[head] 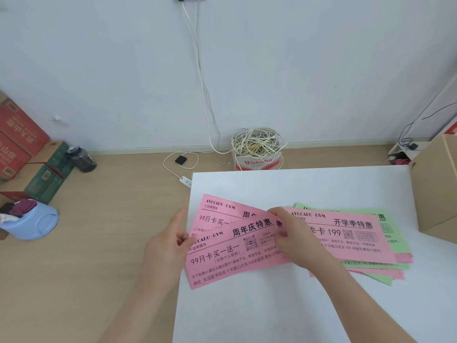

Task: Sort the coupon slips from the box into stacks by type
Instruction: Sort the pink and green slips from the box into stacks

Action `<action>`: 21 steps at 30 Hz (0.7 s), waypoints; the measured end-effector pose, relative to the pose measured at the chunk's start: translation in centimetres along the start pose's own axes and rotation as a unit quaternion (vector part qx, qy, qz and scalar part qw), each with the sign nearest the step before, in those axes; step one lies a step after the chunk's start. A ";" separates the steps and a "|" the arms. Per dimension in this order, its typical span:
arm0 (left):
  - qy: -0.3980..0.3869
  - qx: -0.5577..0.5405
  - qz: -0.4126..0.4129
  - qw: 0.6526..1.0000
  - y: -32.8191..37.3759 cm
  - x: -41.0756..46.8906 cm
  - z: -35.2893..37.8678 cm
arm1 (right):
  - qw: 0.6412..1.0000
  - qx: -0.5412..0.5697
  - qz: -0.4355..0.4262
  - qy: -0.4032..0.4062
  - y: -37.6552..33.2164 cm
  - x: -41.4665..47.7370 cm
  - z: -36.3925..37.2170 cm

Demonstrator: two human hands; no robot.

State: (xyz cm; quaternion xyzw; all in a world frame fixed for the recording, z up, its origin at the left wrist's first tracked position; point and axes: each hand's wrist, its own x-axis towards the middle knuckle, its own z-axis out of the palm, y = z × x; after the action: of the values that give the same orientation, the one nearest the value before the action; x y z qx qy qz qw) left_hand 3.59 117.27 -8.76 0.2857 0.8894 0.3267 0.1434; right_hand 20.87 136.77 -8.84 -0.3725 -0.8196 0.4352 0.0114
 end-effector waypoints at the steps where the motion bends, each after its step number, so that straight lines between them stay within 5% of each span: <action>1: -0.026 0.039 0.036 0.998 0.1 0.4 0.0 | 1.000 -0.015 -0.001 -0.005 0.0 0.1 0.0; 4: -0.075 0.131 0.100 0.983 0.2 1.9 0.0 | 0.999 -0.028 0.011 -0.033 0.0 0.3 -0.4; 11: -0.163 0.064 -0.034 0.984 -1.4 1.6 -0.6 | 0.998 -0.053 0.020 -0.032 0.1 0.5 -0.3; 15: -0.119 0.061 -0.052 0.990 -1.9 0.7 0.4 | 0.998 -0.057 0.017 -0.038 0.4 0.5 0.4; 21: -0.050 0.034 0.031 0.998 -0.2 1.8 0.7 | 0.997 -0.057 0.002 -0.045 0.2 0.3 0.9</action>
State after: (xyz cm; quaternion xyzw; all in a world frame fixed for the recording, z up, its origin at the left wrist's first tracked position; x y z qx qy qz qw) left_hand 2.36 118.60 -9.60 0.3337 0.8824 0.2860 0.1679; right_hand 20.47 136.43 -9.64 -0.3542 -0.8420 0.4041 -0.0476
